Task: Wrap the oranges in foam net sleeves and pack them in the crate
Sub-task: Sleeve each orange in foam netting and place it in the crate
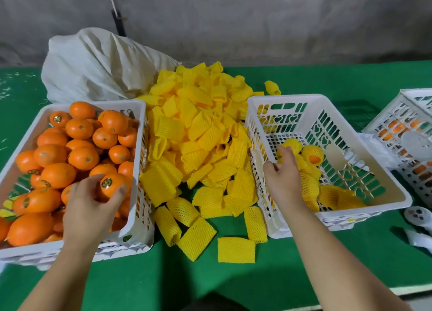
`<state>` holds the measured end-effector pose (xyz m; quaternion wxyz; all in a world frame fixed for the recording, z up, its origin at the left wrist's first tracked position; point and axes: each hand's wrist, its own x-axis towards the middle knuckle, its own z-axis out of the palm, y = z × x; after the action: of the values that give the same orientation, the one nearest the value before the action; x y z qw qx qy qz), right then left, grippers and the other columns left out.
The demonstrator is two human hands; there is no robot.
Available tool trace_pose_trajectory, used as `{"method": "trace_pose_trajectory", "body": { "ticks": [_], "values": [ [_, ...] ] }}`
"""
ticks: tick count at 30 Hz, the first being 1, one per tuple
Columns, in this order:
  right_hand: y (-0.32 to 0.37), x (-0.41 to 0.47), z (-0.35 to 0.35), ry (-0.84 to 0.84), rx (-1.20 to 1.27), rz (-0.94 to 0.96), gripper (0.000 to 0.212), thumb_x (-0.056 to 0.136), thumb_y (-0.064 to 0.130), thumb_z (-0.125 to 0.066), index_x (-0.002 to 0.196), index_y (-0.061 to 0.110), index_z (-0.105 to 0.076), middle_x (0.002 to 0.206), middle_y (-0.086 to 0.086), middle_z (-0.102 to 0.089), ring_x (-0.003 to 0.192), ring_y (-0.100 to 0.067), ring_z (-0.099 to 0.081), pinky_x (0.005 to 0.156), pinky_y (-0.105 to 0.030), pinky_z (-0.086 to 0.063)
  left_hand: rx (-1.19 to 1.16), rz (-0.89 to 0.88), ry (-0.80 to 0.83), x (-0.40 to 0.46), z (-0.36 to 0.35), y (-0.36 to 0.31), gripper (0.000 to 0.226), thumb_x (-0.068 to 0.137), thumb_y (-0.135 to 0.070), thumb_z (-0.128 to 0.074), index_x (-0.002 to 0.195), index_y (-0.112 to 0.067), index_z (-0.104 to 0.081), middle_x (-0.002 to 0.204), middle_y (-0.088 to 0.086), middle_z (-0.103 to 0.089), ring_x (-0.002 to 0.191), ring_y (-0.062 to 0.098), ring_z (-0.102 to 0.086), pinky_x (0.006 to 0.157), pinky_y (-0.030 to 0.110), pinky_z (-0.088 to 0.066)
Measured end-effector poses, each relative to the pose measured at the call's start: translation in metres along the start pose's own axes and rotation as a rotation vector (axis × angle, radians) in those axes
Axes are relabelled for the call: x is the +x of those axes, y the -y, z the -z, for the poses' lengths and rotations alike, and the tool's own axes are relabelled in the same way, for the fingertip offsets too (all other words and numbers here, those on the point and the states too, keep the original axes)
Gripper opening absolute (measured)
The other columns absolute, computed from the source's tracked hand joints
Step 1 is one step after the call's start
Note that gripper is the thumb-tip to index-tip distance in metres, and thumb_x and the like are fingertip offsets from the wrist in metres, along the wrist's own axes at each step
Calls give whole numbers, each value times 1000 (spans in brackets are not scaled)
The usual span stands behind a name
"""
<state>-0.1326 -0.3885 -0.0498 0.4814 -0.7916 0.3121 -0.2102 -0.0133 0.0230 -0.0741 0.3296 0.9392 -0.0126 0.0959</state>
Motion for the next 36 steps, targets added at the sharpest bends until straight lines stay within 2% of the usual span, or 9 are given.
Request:
{"method": "trace_pose_trajectory", "body": {
  "ticks": [5,8,13,15,18,22,26,30,36],
  "values": [
    [0,4,-14,44,-214,122,52,100,26,-60,151,24,-47,172,-1,-16,121,-23,-64,92,-36,-54,-382,-21,-106,-15,-13,-39,66,90,-66,-70,143,-31,-53,134,-8,-53,116,5,-55,89,21,-47],
    [-8,9,-31,211,-306,202,55,100,31,-63,152,24,-45,172,-2,-11,143,-29,-46,106,-49,-49,-444,-73,37,-23,-30,-65,80,88,-70,-69,154,-31,-46,131,-13,-47,117,-10,-51,82,2,-44],
    [-36,22,-66,670,-752,124,46,103,46,-52,148,38,-50,172,-10,-10,154,-43,-15,121,-58,-22,-193,-295,253,-25,-40,-72,76,83,-70,-71,147,-33,-55,119,-11,-45,104,8,-56,81,26,-53],
    [-49,26,-72,878,-1022,111,40,105,43,-48,140,31,-60,172,-9,-11,153,-46,-10,121,-64,-20,-155,-343,273,-25,-36,-69,75,84,-69,-71,146,-31,-55,118,-11,-45,102,7,-55,82,33,-55],
    [-64,30,-76,1020,-1250,-32,53,107,34,-48,156,13,-41,174,-8,2,155,-48,-3,120,-66,-22,-166,-344,260,-26,-36,-68,73,85,-67,-70,147,-30,-54,119,-15,-44,105,1,-54,83,30,-54],
    [-44,28,-81,800,-1030,183,37,111,16,-42,146,12,-52,167,-7,-29,147,-37,-32,117,-50,-32,-201,-332,209,-29,-40,-69,72,87,-65,-70,147,-31,-53,125,-18,-44,110,-1,-54,87,30,-55],
    [-16,15,-80,463,-420,353,26,105,10,-55,126,13,-70,129,-9,-66,110,-29,-64,89,-43,-53,-261,-261,158,-34,-40,-76,70,87,-63,-72,147,-32,-53,129,-15,-46,111,4,-55,87,25,-53],
    [10,-3,-84,365,-63,318,36,98,19,-66,122,40,-50,103,19,-60,75,-7,-57,60,-34,-48,-430,-182,1,-56,-44,-100,64,88,-66,-71,142,-37,-54,129,-15,-49,118,1,-54,88,10,-46],
    [42,-18,-90,294,-71,586,25,94,9,-73,117,19,-70,108,8,-62,94,-5,-59,76,-20,-45,-1128,203,299,-70,-46,-151,56,79,-51,-81,132,-45,-65,126,-8,-72,114,16,-72,92,35,-61]
  ]
}}
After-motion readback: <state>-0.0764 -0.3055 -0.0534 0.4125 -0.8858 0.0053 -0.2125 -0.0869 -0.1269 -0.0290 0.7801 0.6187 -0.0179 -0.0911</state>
